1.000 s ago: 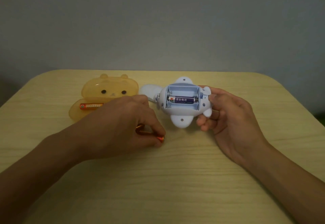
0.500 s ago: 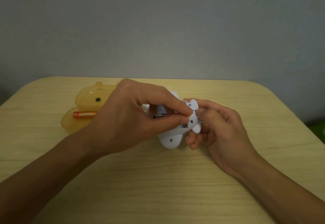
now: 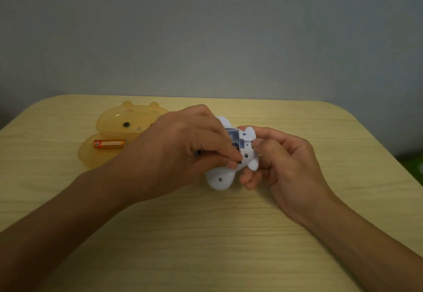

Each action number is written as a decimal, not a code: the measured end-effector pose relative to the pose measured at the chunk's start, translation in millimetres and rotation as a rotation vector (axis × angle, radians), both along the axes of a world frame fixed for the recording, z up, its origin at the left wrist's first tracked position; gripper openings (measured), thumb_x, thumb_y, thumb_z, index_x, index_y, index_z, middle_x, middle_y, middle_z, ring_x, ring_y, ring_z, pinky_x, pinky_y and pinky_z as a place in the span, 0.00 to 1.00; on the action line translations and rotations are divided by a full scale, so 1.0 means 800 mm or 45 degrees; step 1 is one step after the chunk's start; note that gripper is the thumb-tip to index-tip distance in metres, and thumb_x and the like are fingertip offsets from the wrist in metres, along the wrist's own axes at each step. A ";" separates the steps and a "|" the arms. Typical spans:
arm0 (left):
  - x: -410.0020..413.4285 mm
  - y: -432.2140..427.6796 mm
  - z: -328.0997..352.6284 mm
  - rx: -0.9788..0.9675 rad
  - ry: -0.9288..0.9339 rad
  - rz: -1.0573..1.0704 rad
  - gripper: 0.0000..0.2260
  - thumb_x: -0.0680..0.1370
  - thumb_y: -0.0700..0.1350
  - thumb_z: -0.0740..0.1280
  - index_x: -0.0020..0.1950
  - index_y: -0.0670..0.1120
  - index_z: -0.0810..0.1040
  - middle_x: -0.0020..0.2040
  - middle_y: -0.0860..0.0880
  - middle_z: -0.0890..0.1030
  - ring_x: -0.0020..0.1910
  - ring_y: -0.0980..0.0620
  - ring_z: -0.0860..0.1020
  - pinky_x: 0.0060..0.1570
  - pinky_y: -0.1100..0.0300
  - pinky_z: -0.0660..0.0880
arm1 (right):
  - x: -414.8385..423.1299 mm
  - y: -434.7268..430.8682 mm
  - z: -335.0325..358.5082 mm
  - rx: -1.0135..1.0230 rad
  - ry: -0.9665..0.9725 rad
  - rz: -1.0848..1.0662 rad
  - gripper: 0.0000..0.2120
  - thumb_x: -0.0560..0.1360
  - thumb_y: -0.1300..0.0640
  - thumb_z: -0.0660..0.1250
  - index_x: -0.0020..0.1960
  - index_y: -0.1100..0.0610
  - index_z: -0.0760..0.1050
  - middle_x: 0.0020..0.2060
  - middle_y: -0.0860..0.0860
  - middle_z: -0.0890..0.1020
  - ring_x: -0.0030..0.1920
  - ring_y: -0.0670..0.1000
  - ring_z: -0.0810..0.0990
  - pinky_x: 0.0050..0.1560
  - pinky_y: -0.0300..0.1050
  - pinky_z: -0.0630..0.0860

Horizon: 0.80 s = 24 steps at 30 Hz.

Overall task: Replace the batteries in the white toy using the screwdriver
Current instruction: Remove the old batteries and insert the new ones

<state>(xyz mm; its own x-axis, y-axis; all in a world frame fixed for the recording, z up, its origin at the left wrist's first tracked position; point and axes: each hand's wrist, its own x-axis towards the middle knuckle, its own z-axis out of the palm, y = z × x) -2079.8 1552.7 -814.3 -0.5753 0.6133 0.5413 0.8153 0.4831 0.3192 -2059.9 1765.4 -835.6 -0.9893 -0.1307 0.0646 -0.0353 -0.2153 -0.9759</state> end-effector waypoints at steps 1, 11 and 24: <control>0.001 0.000 0.000 -0.028 0.021 0.002 0.07 0.78 0.51 0.72 0.52 0.53 0.89 0.48 0.57 0.85 0.49 0.52 0.78 0.45 0.56 0.77 | 0.000 0.000 0.000 -0.005 -0.006 -0.007 0.15 0.81 0.69 0.59 0.54 0.62 0.84 0.30 0.62 0.83 0.24 0.55 0.80 0.24 0.41 0.77; 0.014 0.005 -0.002 -0.249 0.331 0.026 0.10 0.82 0.51 0.68 0.55 0.49 0.87 0.54 0.54 0.85 0.52 0.49 0.76 0.50 0.49 0.72 | 0.001 0.001 0.002 -0.074 -0.061 -0.069 0.13 0.81 0.68 0.59 0.56 0.66 0.82 0.29 0.60 0.83 0.24 0.53 0.80 0.24 0.40 0.77; -0.004 -0.063 0.032 -0.222 0.034 0.271 0.08 0.75 0.58 0.69 0.49 0.59 0.86 0.49 0.60 0.80 0.52 0.54 0.74 0.54 0.52 0.62 | -0.001 -0.003 0.002 -0.058 -0.050 -0.090 0.15 0.80 0.69 0.58 0.51 0.62 0.84 0.25 0.57 0.80 0.21 0.52 0.78 0.20 0.40 0.74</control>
